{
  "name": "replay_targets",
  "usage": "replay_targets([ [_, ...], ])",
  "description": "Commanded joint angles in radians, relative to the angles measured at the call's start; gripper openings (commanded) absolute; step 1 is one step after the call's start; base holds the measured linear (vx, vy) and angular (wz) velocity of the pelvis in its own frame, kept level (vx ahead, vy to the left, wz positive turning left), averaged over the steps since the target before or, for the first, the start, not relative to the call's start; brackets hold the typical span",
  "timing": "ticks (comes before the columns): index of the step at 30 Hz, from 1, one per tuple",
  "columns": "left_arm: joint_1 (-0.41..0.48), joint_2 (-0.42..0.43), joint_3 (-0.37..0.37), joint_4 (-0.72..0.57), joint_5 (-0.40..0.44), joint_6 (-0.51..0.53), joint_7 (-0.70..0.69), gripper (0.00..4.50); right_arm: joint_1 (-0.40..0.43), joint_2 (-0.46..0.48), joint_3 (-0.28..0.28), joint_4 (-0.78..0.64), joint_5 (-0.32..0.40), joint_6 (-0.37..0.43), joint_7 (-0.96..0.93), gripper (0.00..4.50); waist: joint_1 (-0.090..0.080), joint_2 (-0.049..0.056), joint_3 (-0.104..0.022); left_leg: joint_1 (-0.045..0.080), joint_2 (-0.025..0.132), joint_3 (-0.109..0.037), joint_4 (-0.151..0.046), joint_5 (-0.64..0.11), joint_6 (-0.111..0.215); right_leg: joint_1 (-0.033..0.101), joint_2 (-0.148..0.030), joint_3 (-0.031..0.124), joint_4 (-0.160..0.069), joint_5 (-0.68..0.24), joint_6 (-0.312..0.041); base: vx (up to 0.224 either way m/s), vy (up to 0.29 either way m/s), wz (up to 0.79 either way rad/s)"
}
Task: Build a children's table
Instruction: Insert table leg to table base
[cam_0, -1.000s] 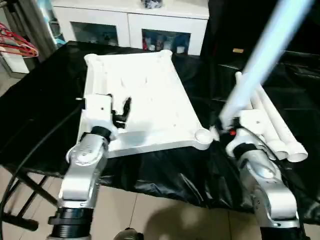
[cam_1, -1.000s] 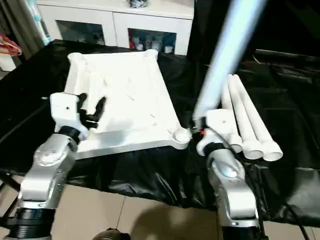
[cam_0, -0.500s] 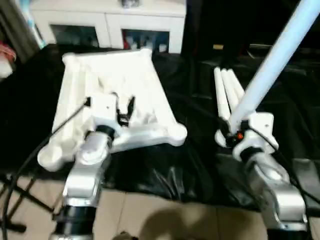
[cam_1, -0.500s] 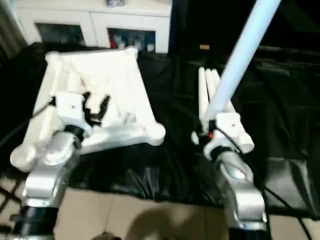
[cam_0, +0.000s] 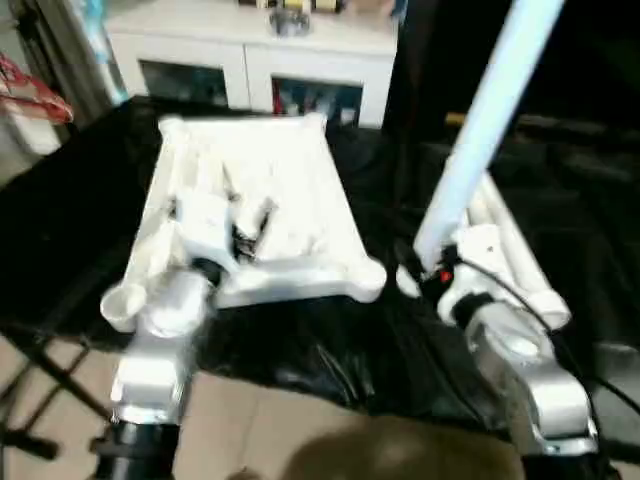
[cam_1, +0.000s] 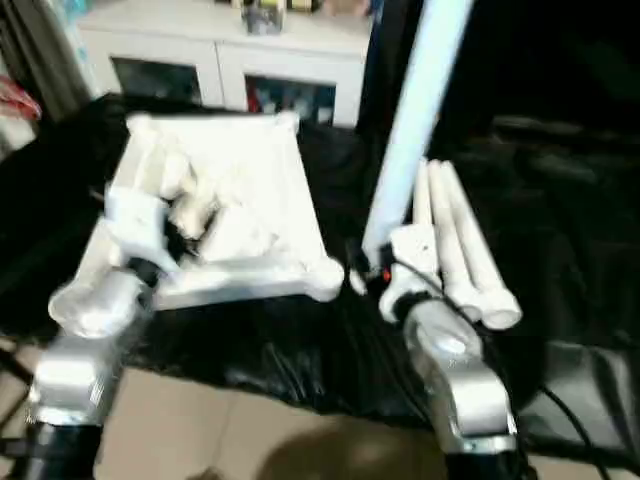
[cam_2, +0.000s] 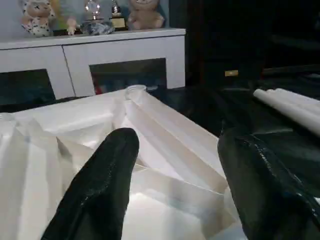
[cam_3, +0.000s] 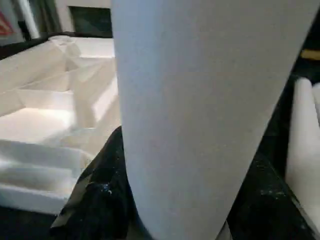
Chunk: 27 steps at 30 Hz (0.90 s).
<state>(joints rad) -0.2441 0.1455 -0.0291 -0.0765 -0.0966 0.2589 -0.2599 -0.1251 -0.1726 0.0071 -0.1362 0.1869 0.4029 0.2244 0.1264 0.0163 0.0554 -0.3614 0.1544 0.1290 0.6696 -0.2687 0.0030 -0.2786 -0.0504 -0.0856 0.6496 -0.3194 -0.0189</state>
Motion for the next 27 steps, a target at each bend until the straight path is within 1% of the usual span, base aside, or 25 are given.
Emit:
replay_targets([
  [1,-0.002,0.018,0.005,-0.019,-0.011,0.019,-0.014,2.97,-0.012,0.004,0.008,-0.014,0.004,0.001,0.009,1.94,0.024,-0.006,-0.055,-0.041,0.025,0.0,-0.061,0.097,0.058,0.065,-0.105,0.082,-0.156,-0.376,-0.142,0.199,0.019,0.19],
  [2,0.006,0.015,0.007,-0.024,-0.022,0.01,-0.022,2.97,-0.009,0.008,0.006,-0.019,0.01,0.0,0.015,1.94,0.014,0.026,-0.07,0.001,0.051,-0.01,-0.111,0.136,0.074,0.045,-0.052,0.039,-0.128,-0.19,-0.124,0.148,0.033,0.16],
  [3,0.015,0.028,0.0,-0.025,-0.02,0.023,-0.038,2.97,-0.004,0.012,0.004,-0.029,0.018,-0.002,0.018,1.94,-0.033,0.043,-0.086,0.092,0.123,-0.092,-0.129,0.172,0.188,-0.035,-0.01,0.004,-0.024,-0.024,-0.081,0.191,0.056,0.07],
  [4,0.022,0.038,-0.005,-0.026,-0.024,0.032,-0.058,2.97,-0.001,0.014,0.003,-0.037,0.021,-0.002,0.019,1.94,-0.065,0.044,-0.109,0.181,0.195,-0.168,-0.106,0.356,0.366,-0.142,-0.038,0.018,0.054,-0.013,-0.034,0.185,0.01,-0.07],
  [5,0.029,0.046,-0.007,-0.03,-0.044,0.037,-0.088,2.97,0.001,0.015,0.003,-0.042,0.025,0.0,0.021,1.94,-0.074,0.035,-0.112,0.172,0.206,-0.183,-0.096,0.545,0.452,-0.157,-0.053,0.034,0.07,0.023,0.004,0.185,0.01,-0.07],
  [6,0.031,0.052,-0.009,-0.032,-0.056,0.042,-0.111,2.97,0.002,0.014,0.004,-0.044,0.027,0.001,0.022,1.94,-0.067,0.015,-0.109,0.148,0.186,-0.178,-0.058,0.922,0.499,-0.186,-0.089,0.081,0.058,0.153,0.069,0.063,-0.004,-0.23],
  [7,0.031,0.066,-0.022,-0.029,-0.057,0.057,-0.139,2.97,0.003,0.012,0.007,-0.046,0.032,0.004,0.026,1.94,-0.07,-0.001,-0.115,0.138,0.153,-0.172,-0.035,1.026,0.466,-0.192,-0.109,0.11,0.034,0.252,0.083,-0.082,0.026,-0.24],
  [8,0.028,0.086,-0.042,-0.02,-0.057,0.058,-0.181,2.97,0.003,0.01,0.009,-0.049,0.041,0.01,0.035,1.94,-0.058,-0.057,-0.102,-0.012,-0.01,-0.078,-0.001,0.846,0.288,-0.098,-0.106,0.135,-0.01,0.569,0.113,-0.082,0.026,-0.24],
  [9,0.026,0.097,-0.054,-0.015,-0.057,0.055,-0.203,2.97,0.004,0.01,0.009,-0.052,0.045,0.014,0.04,1.94,-0.037,-0.044,-0.09,-0.038,-0.029,-0.037,-0.037,0.378,0.116,-0.073,-0.1,0.124,-0.034,0.669,0.064,-0.079,-0.003,0.05],
  [10,0.023,0.115,-0.074,-0.013,-0.074,0.063,-0.252,3.14,0.005,0.009,0.007,-0.056,0.05,0.019,0.045,1.94,-0.042,-0.041,-0.097,-0.038,-0.025,-0.036,-0.053,0.305,0.068,-0.048,-0.092,0.115,-0.023,0.682,0.039,-0.017,-0.059,0.12],
  [11,0.021,0.127,-0.087,-0.01,-0.083,0.064,-0.284,3.25,0.005,0.009,0.006,-0.059,0.052,0.023,0.047,1.94,-0.042,-0.031,-0.1,-0.035,-0.018,-0.036,-0.065,0.275,0.03,-0.038,-0.083,0.107,-0.019,0.693,0.014,-0.017,-0.059,0.12],
  [12,0.012,0.146,-0.109,0.002,-0.099,0.07,-0.343,3.32,0.003,0.006,0.004,-0.063,0.059,0.028,0.056,1.94,-0.051,-0.024,-0.097,-0.022,-0.009,-0.031,-0.08,0.23,-0.014,-0.043,-0.067,0.096,-0.029,0.658,-0.019,-0.012,-0.069,0.0],
  [13,0.001,0.156,-0.123,0.018,-0.105,0.075,-0.377,3.32,0.0,0.001,0.004,-0.065,0.058,0.03,0.064,1.94,-0.059,-0.013,-0.087,-0.018,0.003,-0.029,-0.099,0.152,-0.044,-0.047,-0.061,0.089,-0.045,0.511,-0.055,-0.035,-0.056,-0.01],
  [14,-0.015,0.163,-0.137,0.049,-0.097,0.073,-0.4,3.35,-0.004,-0.008,0.006,-0.062,0.047,0.023,0.067,1.94,-0.064,-0.01,-0.082,-0.018,0.009,-0.027,-0.107,0.109,-0.061,-0.046,-0.059,0.087,-0.051,0.424,-0.072,-0.035,-0.056,-0.01],
  [15,-0.034,0.169,-0.154,0.083,-0.082,0.073,-0.419,3.35,-0.008,-0.016,0.006,-0.057,0.038,0.017,0.07,1.94,-0.064,-0.007,-0.073,-0.006,0.019,-0.021,-0.119,0.015,-0.092,-0.053,-0.055,0.086,-0.068,0.24,-0.101,-0.063,-0.035,-0.01],
  [16,-0.043,0.173,-0.162,0.1,-0.072,0.074,-0.43,3.53,-0.01,-0.021,0.007,-0.054,0.033,0.014,0.07,1.94,-0.068,-0.011,-0.063,-0.001,0.027,-0.014,-0.132,-0.085,-0.103,-0.055,-0.057,0.09,-0.083,0.079,-0.117,-0.089,-0.004,0.03],
  [17,-0.054,0.178,-0.173,0.119,-0.064,0.082,-0.445,3.65,-0.012,-0.024,0.005,-0.051,0.034,0.013,0.071,1.94,-0.067,-0.006,-0.059,0.002,0.032,-0.012,-0.138,-0.131,-0.111,-0.058,-0.057,0.091,-0.086,-0.002,-0.121,-0.089,-0.004,0.03],
  [18,-0.072,0.185,-0.192,0.151,-0.05,0.077,-0.474,3.65,-0.016,-0.03,-0.002,-0.048,0.04,0.016,0.073,1.94,-0.068,-0.012,-0.05,0.011,0.039,0.0,-0.145,-0.239,-0.119,-0.071,-0.061,0.096,-0.105,-0.207,-0.107,-0.083,0.011,0.03],
  [19,-0.089,0.191,-0.208,0.182,-0.043,0.076,-0.503,3.65,-0.018,-0.037,-0.008,-0.048,0.045,0.02,0.075,1.94,-0.067,-0.007,-0.047,0.014,0.038,0.001,-0.148,-0.261,-0.123,-0.076,-0.061,0.098,-0.111,-0.256,-0.096,-0.071,0.01,0.07],
  [20,-0.089,0.191,-0.208,0.182,-0.043,0.076,-0.503,3.65,-0.018,-0.037,-0.008,-0.048,0.045,0.02,0.075,1.94,-0.065,-0.008,-0.048,0.022,0.038,0.005,-0.147,-0.281,-0.125,-0.082,-0.06,0.099,-0.116,-0.293,-0.084,-0.071,0.01,0.07],
  [21,-0.112,0.201,-0.228,0.223,-0.028,0.069,-0.534,3.65,-0.02,-0.047,-0.015,-0.049,0.047,0.023,0.078,1.94,-0.066,-0.001,-0.049,0.023,0.041,0.003,-0.149,-0.292,-0.129,-0.083,-0.065,0.102,-0.116,-0.312,-0.078,-0.073,0.007,0.06],
  [23,-0.163,0.213,-0.253,0.309,-0.009,0.058,-0.573,3.65,-0.021,-0.066,-0.028,-0.055,0.052,0.035,0.089,1.94,-0.065,-0.001,-0.053,0.02,0.04,0.004,-0.15,-0.268,-0.129,-0.082,-0.062,0.103,-0.118,-0.288,-0.067,-0.062,0.004,0.03],
  [24,-0.188,0.222,-0.263,0.353,-0.001,0.044,-0.589,3.49,-0.018,-0.076,-0.029,-0.061,0.053,0.038,0.101,1.94,-0.065,0.008,-0.055,0.011,0.04,0.001,-0.151,-0.244,-0.131,-0.076,-0.064,0.103,-0.109,-0.227,-0.082,0.0,0.0,0.0],
  [26,-0.21,0.228,-0.27,0.393,0.006,0.029,-0.601,3.36,-0.016,-0.084,-0.03,-0.067,0.054,0.041,0.111,1.94,-0.067,0.001,-0.056,0.009,0.038,0.003,-0.15,-0.24,-0.127,-0.074,-0.063,0.102,-0.112,-0.225,-0.082,0.0,0.0,0.0],
  [27,-0.231,0.23,-0.272,0.434,0.015,0.011,-0.611,3.28,-0.012,-0.092,-0.031,-0.072,0.054,0.043,0.119,1.94,-0.068,0.004,-0.057,0.009,0.038,0.004,-0.149,-0.232,-0.124,-0.076,-0.062,0.102,-0.112,-0.21,-0.091,0.0,0.0,0.0],
])
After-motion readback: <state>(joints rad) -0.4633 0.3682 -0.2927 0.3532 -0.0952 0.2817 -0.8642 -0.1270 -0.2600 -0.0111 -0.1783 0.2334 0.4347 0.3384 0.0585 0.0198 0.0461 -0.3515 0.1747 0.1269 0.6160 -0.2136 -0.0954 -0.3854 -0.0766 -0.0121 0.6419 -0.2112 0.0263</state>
